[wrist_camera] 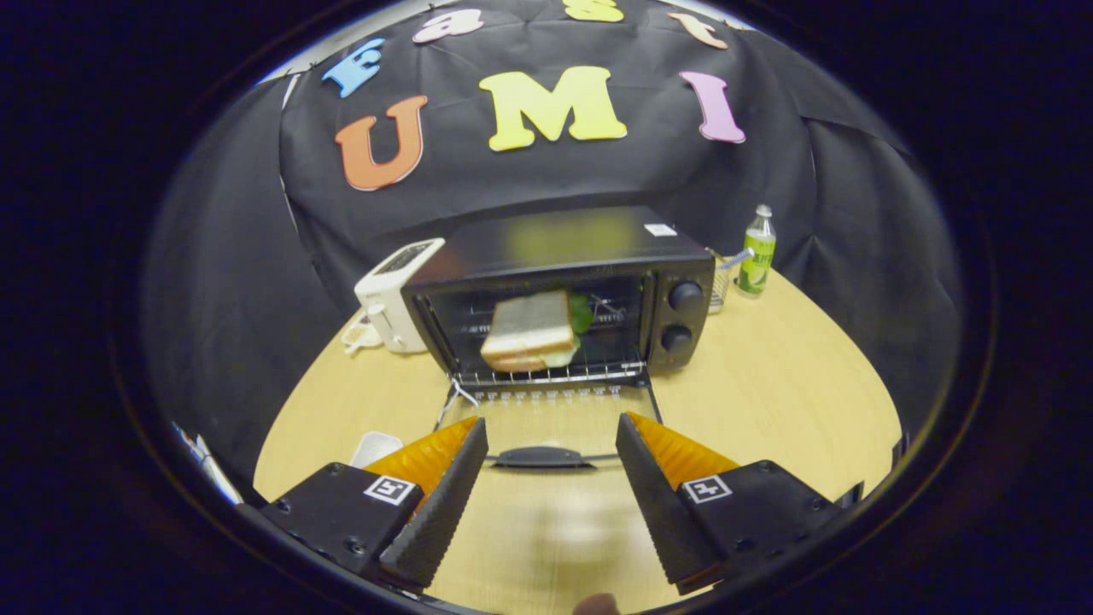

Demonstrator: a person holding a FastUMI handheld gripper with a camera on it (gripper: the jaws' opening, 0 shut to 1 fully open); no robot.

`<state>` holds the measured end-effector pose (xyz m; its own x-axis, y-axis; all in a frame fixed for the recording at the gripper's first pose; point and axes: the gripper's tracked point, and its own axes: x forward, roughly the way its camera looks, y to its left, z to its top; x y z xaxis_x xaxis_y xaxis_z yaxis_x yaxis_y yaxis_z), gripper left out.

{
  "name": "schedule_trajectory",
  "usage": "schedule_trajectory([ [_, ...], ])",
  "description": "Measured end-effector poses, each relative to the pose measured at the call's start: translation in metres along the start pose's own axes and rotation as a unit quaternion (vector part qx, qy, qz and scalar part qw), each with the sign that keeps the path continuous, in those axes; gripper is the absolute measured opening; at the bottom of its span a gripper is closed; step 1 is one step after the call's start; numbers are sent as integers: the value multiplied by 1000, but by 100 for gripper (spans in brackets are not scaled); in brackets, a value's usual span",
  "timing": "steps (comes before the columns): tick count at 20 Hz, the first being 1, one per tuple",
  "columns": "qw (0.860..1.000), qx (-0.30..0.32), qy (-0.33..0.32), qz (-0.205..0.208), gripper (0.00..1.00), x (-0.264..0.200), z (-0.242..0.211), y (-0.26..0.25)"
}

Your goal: Open the toaster oven, put the food inside, and close the toaster oven door.

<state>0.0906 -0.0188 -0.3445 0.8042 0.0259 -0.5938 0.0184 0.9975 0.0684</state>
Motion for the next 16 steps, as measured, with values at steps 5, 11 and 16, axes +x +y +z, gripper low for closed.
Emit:
schedule_trajectory([
  [5,998,-27,52,-6,99,23,-64,-1],
  [11,997,-26,71,-9,99,63,-93,5],
  [16,997,-29,70,-18,99,86,-93,11],
])
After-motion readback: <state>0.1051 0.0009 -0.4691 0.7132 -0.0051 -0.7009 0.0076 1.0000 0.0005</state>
